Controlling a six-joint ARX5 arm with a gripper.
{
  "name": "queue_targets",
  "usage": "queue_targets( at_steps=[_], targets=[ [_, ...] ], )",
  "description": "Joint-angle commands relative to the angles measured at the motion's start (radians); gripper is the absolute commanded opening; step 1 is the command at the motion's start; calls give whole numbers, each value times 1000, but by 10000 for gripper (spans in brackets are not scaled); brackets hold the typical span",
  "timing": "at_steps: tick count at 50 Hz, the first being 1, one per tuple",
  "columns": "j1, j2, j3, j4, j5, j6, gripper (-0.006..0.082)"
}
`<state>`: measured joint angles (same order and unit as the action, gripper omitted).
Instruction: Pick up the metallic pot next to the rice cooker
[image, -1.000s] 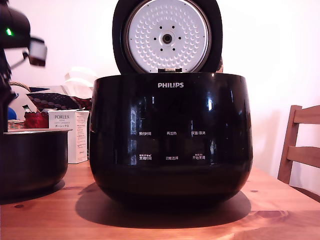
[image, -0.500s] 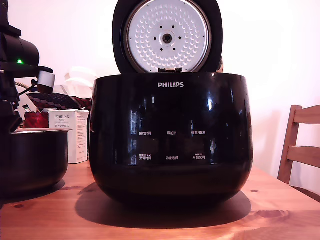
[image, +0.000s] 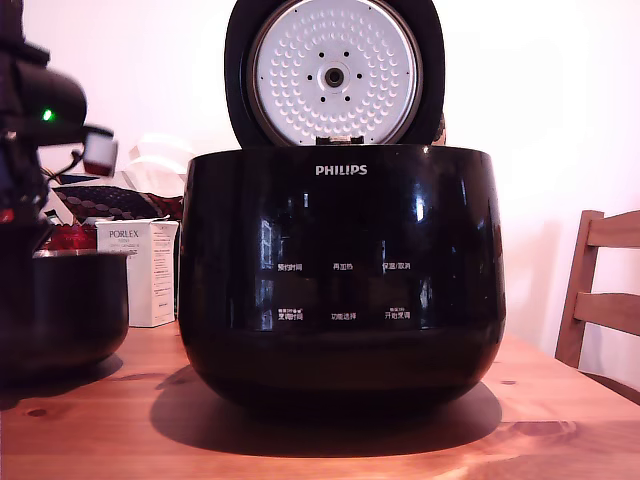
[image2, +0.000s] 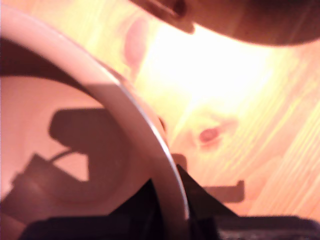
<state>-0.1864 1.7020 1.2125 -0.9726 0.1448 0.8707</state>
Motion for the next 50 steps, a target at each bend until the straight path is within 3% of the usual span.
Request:
queue_targets(
  at_steps=[1, 28, 50],
  targets=[
    [2, 18, -36, -28, 0, -8, -24],
    [-27, -148, -16, -115, -127, -3, -24],
    [-105, -256, 146, -326, -158, -6, -24]
  ],
)
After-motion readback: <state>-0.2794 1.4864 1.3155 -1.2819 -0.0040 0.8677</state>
